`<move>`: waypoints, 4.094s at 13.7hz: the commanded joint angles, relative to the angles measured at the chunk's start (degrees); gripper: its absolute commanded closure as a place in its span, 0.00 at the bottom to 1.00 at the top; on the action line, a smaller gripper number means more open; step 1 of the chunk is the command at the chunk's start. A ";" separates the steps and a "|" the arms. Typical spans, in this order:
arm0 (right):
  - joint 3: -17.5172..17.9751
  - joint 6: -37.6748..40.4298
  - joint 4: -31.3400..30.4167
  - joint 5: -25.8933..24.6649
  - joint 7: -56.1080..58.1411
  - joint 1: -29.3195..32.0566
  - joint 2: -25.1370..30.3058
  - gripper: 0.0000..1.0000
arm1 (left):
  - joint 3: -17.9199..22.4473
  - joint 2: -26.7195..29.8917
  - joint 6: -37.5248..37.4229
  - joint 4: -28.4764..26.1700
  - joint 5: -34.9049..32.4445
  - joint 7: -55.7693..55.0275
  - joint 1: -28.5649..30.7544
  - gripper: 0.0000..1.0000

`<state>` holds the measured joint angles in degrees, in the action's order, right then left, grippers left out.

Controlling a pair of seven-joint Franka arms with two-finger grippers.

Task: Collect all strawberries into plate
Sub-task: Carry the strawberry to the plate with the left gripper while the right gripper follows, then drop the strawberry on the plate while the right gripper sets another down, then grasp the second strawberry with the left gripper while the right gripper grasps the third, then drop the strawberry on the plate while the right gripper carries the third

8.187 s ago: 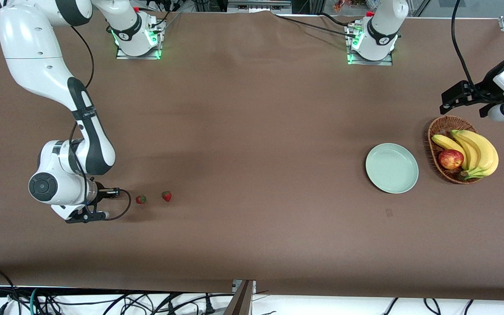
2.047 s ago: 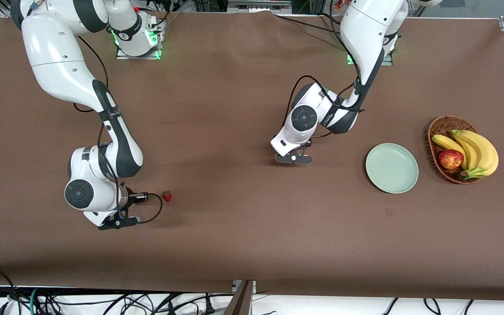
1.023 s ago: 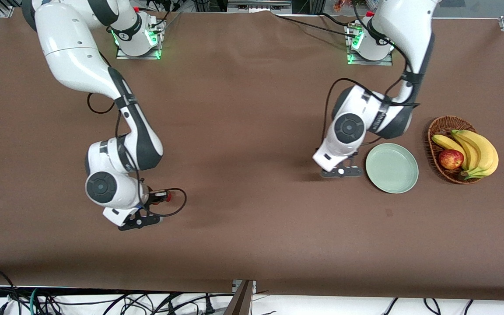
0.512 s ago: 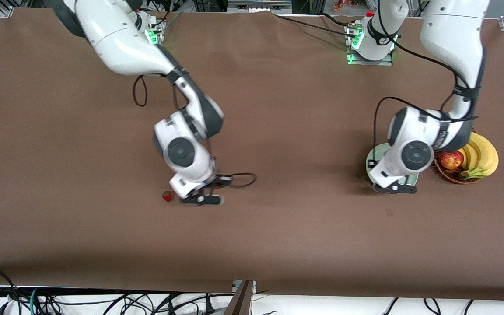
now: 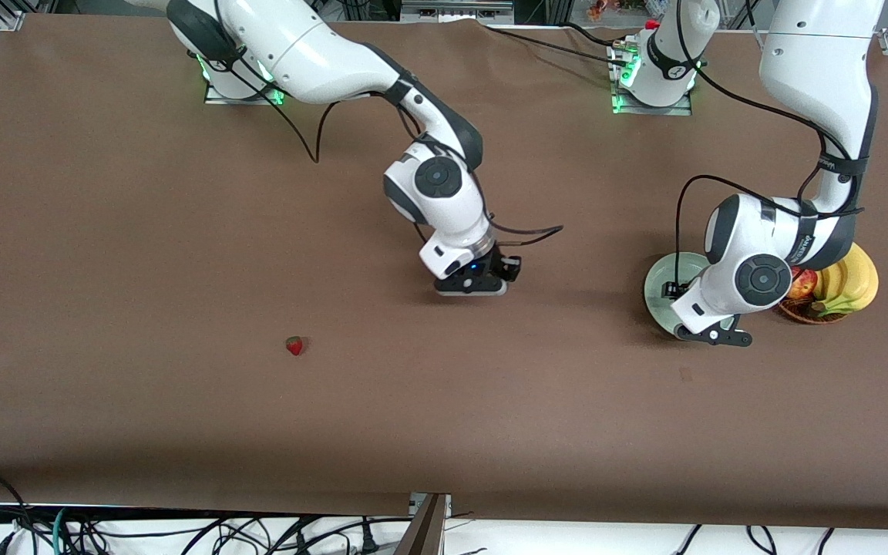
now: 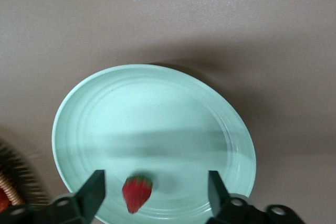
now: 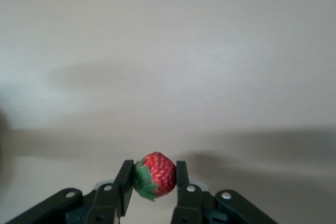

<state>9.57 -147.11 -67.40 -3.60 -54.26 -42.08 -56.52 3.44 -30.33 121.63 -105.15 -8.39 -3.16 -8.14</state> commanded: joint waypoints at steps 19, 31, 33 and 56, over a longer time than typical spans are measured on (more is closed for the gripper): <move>3.70 25.09 5.17 1.40 22.31 20.17 4.84 0.00 | -10.91 -2.43 -3.08 8.63 8.83 -24.48 -6.51 0.00; -4.73 27.23 -1.24 -0.35 41.94 27.84 4.05 0.00 | -10.83 -9.48 8.45 5.92 8.74 -39.46 -16.55 0.08; -4.91 27.23 -2.38 -0.80 45.02 28.19 3.96 0.00 | -10.83 -9.31 8.45 5.66 8.74 -41.04 -17.52 0.16; 2.63 26.18 -3.27 0.26 31.30 24.87 3.61 1.00 | -10.03 0.98 -8.07 4.60 5.57 1.64 8.48 0.62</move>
<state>9.45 -120.62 -72.39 -3.27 -15.02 -14.59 -53.14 -5.76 -29.80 113.39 -99.20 -2.17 -5.90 -1.92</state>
